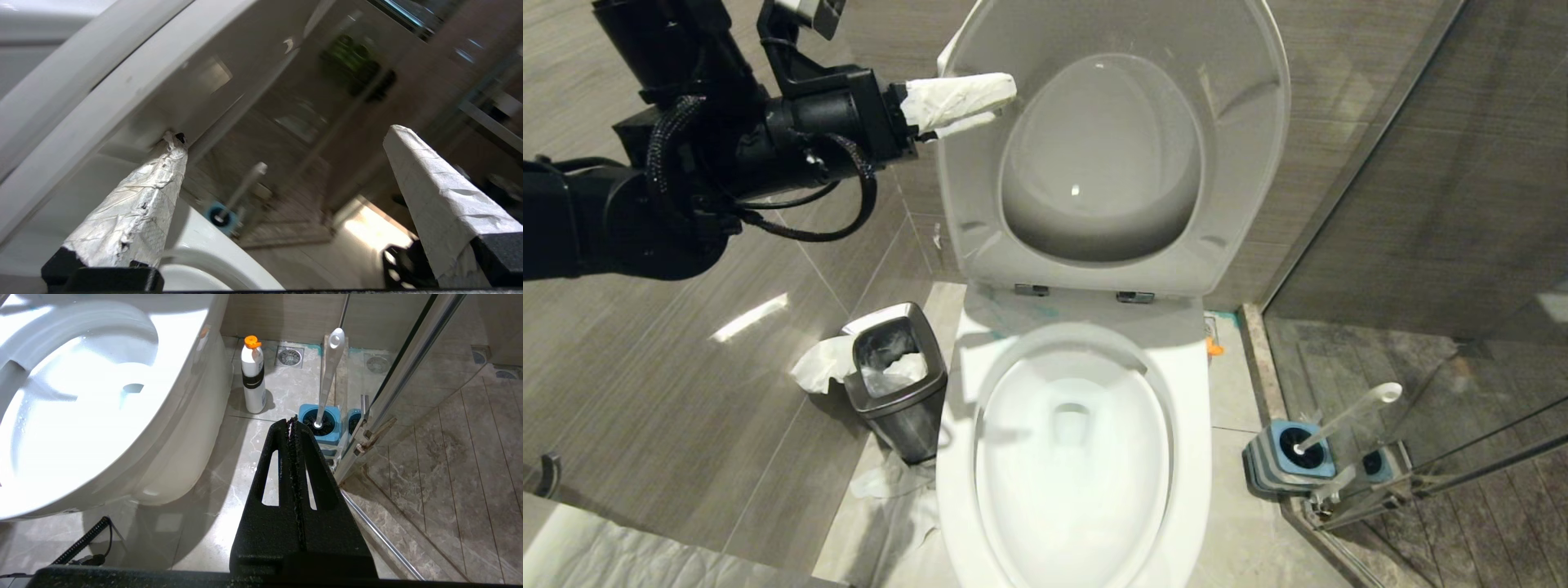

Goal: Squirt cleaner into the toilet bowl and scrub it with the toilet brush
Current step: Use the left hand to lift the toilet lid slightly

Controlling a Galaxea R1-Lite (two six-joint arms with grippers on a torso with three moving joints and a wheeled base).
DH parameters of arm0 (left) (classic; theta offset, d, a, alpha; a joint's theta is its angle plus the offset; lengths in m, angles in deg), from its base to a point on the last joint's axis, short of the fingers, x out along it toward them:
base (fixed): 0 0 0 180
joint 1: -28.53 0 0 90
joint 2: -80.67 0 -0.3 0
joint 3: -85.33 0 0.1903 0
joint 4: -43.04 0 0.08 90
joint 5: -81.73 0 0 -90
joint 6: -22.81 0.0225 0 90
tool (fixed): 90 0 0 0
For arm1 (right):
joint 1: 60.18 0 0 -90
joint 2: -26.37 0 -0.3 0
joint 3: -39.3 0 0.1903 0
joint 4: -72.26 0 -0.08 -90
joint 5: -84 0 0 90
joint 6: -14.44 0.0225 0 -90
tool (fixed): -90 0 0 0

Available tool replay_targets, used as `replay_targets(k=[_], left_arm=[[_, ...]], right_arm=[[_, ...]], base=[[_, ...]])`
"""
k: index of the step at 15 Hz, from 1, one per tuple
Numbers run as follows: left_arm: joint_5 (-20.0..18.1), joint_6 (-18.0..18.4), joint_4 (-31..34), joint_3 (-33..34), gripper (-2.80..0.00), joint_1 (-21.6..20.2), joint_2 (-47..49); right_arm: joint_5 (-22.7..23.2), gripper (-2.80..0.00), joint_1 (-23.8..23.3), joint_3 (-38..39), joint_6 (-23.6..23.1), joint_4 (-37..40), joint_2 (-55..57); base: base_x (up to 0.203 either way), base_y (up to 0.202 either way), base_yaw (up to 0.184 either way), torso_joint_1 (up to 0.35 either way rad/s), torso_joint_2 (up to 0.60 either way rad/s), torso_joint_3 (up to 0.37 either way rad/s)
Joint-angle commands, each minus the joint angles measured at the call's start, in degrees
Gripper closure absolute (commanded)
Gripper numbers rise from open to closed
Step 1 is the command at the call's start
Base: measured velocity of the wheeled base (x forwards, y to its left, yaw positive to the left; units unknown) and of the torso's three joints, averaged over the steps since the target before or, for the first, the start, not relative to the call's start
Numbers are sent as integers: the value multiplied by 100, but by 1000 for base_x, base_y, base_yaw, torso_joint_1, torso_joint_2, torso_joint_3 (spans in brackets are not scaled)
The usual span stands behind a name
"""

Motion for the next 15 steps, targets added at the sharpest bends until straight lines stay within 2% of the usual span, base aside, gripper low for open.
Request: replay_targets(k=[1, 2, 3, 9, 12, 15], left_arm=[[688, -19, 25, -533, -280, -13, 426], [1058, -14, 33, -724, -280, -4, 554], [1275, -8, 35, -888, -280, 0, 679], [2042, 125, 48, -1612, -280, 81, 1297], [2214, 206, 54, -1900, -280, 98, 1563], [2223, 532, 39, -1935, -280, 98, 1736]], right_arm=[[-1, 0, 2, 0, 3, 5, 5], [-1, 0, 2, -3, 3, -4, 5], [-1, 0, 2, 0, 3, -4, 5], [-1, 0, 2, 0, 3, -4, 5], [-1, 0, 2, 0, 3, -4, 5], [-1, 0, 2, 0, 3, -2, 5]], base=[[0, 0, 0, 0, 0, 0], [0, 0, 0, 0, 0, 0], [0, 0, 0, 0, 0, 0], [0, 0, 0, 0, 0, 0], [0, 0, 0, 0, 0, 0], [0, 0, 0, 0, 0, 0]])
